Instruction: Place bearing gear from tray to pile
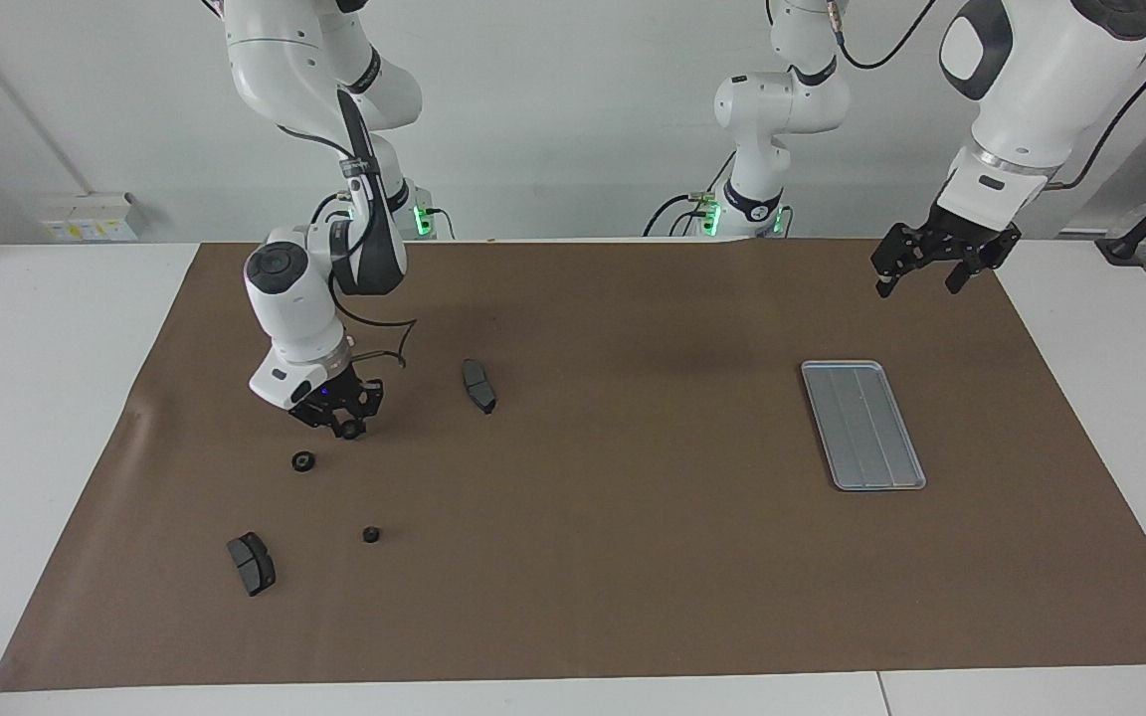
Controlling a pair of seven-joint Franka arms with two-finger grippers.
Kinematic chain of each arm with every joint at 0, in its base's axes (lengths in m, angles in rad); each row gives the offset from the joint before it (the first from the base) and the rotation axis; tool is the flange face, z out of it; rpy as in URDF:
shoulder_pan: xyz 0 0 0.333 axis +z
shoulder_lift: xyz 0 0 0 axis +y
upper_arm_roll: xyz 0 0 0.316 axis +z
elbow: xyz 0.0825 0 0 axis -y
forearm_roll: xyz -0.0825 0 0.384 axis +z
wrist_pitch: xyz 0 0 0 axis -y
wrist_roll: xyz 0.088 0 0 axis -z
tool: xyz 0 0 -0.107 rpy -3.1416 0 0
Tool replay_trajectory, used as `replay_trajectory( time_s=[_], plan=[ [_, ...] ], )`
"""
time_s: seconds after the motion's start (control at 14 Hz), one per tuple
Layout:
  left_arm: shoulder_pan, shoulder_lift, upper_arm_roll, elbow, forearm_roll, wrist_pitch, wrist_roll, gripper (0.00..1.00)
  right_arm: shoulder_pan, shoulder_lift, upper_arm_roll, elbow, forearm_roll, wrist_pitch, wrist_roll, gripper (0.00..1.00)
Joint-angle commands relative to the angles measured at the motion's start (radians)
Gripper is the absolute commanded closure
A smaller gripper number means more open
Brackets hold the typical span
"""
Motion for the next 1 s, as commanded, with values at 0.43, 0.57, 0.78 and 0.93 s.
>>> replay_trajectory(
  time_s=[0.43,0.57,0.78,0.93],
  plan=[
    [-0.001,-0.034,0.001,-0.037,0.020,0.010,-0.004,0.00,0.003,-0.039,0.013,0.088,0.015,-0.015,0.196,0.00],
    [-0.001,-0.034,0.001,-0.037,0.020,0.010,-0.004,0.00,0.002,-0.039,0.013,0.167,0.015,-0.097,0.252,0.00],
    [-0.001,-0.032,0.001,-0.037,0.020,0.010,-0.004,0.00,-0.007,-0.044,0.010,0.292,0.006,-0.263,0.267,0.00],
    [-0.001,-0.032,0.001,-0.037,0.020,0.010,-0.004,0.00,-0.035,-0.070,0.006,0.344,0.000,-0.329,0.261,0.00]
  ],
)
